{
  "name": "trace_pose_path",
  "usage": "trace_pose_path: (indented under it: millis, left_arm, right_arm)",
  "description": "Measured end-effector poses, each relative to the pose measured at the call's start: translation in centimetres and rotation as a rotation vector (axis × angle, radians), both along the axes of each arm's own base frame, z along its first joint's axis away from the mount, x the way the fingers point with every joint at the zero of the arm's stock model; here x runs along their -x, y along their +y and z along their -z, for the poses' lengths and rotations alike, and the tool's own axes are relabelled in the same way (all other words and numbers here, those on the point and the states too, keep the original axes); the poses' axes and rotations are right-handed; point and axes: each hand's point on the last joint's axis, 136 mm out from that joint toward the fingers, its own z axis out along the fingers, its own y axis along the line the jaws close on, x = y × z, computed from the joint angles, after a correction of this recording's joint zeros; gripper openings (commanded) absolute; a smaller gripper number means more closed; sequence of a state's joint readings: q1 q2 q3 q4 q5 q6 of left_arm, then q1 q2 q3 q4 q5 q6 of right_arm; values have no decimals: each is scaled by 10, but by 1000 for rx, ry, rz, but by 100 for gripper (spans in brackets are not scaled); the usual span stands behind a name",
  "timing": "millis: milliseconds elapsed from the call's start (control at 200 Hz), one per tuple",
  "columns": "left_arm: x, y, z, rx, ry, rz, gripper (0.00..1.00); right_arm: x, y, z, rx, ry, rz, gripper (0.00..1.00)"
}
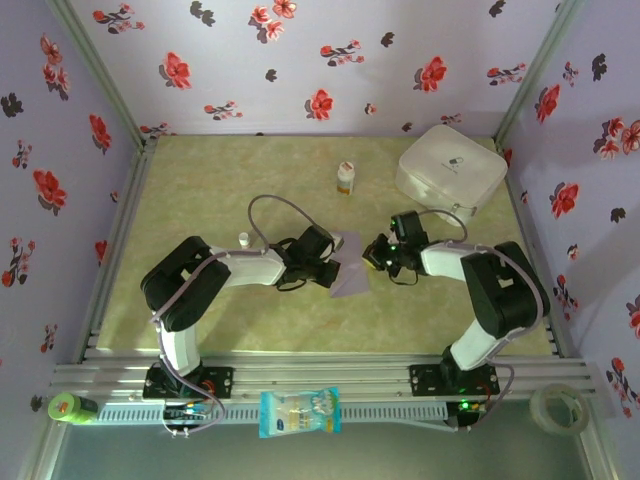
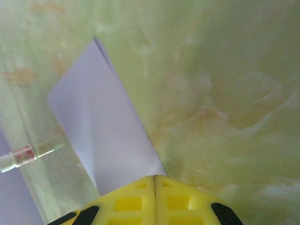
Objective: Fold a paper plane with a square sheet of paper (pick it up from the middle)
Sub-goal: Fold the triangle a second time at the center of the table.
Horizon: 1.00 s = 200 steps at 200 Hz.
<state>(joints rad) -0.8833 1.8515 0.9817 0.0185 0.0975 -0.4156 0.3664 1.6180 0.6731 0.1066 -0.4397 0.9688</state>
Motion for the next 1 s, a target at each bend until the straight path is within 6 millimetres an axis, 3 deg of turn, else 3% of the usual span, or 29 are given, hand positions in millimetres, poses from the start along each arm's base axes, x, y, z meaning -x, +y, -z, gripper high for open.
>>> trace_pose_path:
  millis: [130, 230, 395, 695, 1000]
  left_arm:
    - [0, 0, 0, 0, 0, 0, 0]
    - [0, 0, 0, 0, 0, 0, 0]
    - [0, 0, 0, 0, 0, 0, 0]
    - [0, 0, 0, 0, 0, 0, 0]
    - [0, 0, 0, 0, 0, 0, 0]
  right_arm:
    - [-1, 7, -26, -49, -68, -23, 0]
    - [4, 19, -32, -85, -78, -67, 0]
    - [20, 35, -22, -100, -27, -125, 0]
    - [28, 45, -10, -126, 27, -153, 0]
    - [35, 40, 14, -78, 78, -148, 0]
